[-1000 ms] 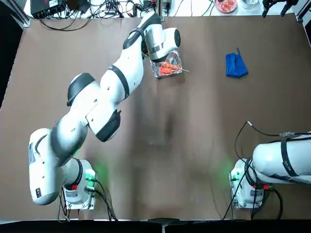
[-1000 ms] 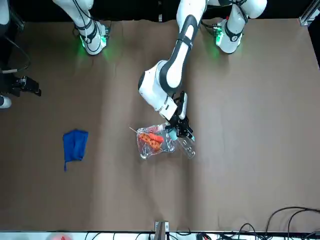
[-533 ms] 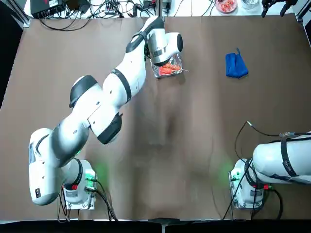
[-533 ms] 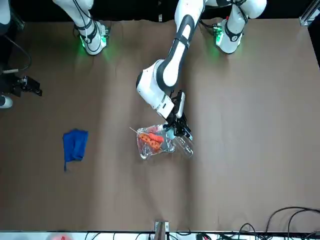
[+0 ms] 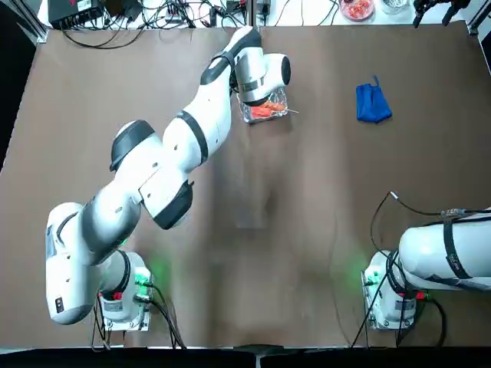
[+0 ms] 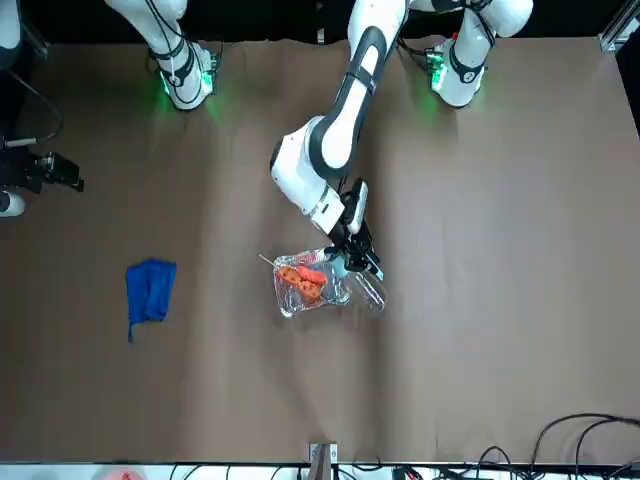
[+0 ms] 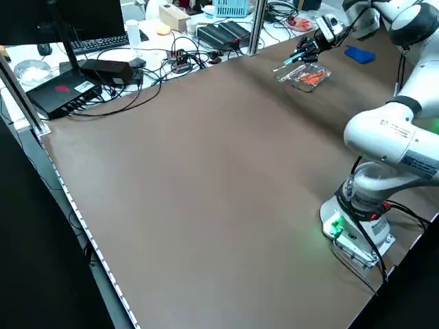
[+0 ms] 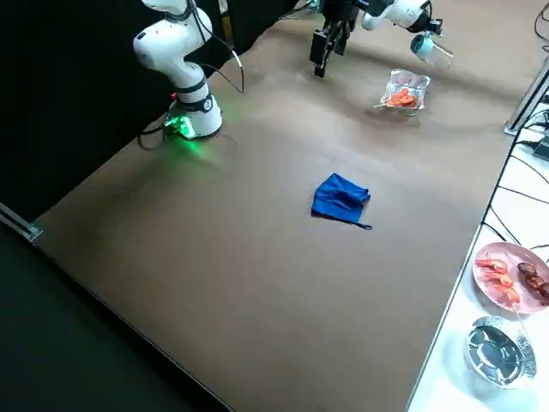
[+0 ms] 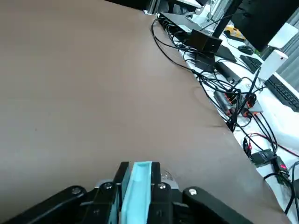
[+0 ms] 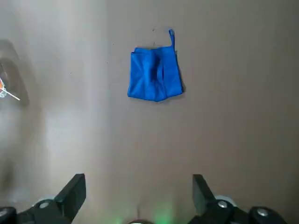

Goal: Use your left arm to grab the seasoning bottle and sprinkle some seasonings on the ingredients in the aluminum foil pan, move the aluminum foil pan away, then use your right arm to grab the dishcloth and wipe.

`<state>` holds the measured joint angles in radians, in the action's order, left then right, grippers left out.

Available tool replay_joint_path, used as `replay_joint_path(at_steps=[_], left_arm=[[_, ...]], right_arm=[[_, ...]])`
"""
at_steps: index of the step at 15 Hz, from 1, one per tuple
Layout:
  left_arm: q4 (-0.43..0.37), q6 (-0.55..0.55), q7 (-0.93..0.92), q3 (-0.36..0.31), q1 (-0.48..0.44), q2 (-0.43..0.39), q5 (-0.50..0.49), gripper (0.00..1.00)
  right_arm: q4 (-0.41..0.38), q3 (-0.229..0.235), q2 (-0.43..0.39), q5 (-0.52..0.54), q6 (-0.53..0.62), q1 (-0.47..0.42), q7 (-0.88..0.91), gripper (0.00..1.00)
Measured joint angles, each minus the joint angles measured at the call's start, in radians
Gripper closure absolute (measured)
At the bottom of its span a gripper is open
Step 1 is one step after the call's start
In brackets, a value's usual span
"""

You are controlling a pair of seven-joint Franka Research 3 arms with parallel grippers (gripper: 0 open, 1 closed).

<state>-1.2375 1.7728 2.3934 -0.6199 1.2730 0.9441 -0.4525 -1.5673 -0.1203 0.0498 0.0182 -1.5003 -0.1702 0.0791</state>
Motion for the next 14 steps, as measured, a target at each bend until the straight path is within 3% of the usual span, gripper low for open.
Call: replay_joint_path(at_steps=[11,14], left_arm=[[0.009,0.002,-0.113,0.0,0.001,-0.002,0.0,0.78],[0.017,0.001,-0.174,-0.005,-0.003,-0.034,0.067,0.78]], right_arm=[[0.0,0.001,0.0,0.0,0.0,0.0,0.0,0.0],[0.0,0.001,0.0,0.0,0.0,0.0,0.0,0.0]])
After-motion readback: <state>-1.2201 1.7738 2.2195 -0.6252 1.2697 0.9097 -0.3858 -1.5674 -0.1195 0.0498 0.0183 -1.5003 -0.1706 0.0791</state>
